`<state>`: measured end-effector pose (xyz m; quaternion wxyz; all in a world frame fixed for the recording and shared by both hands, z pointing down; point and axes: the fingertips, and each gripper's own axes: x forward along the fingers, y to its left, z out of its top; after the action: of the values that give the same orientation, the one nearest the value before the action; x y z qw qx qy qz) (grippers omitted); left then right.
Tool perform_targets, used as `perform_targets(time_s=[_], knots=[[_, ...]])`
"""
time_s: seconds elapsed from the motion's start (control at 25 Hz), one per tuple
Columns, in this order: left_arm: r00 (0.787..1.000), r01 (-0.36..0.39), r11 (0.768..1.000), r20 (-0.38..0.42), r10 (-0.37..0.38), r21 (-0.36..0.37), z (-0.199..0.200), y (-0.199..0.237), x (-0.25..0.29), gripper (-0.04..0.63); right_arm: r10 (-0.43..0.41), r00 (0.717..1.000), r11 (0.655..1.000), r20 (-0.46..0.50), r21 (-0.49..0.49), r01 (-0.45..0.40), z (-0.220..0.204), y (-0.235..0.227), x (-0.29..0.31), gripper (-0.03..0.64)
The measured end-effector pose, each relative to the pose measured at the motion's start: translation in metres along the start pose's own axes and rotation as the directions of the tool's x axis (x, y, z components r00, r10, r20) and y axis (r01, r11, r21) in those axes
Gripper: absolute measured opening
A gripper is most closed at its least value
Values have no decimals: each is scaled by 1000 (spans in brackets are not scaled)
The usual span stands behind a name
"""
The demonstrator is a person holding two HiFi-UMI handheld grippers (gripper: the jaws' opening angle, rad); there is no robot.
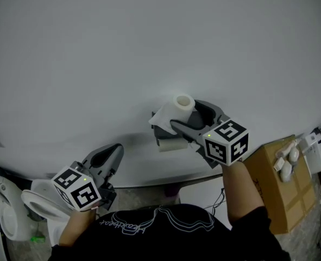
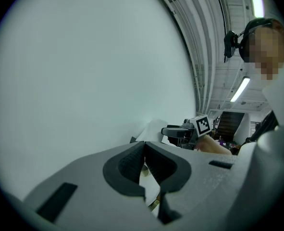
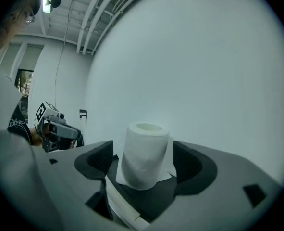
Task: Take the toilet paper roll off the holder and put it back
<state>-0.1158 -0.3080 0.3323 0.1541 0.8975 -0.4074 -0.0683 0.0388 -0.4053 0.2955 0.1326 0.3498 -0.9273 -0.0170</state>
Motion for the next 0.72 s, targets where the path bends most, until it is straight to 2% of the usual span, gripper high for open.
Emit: perform_targets(time_s=[0.16,0.44,0.72], knots=[[1000,-17,1000,-4,17,12,-1,8,1,6,9,999,1000,-34,3,-9,-3,-1,12,370],[999,-38,999,18,38,9,5,18,-2,6,-2,998,1000,-63,7,2,-4,-5,18,304],[999,-35,999,30,35,10,7,21,-1,6,-5,998,1000,-58,16,6,-5,-6,18,295]])
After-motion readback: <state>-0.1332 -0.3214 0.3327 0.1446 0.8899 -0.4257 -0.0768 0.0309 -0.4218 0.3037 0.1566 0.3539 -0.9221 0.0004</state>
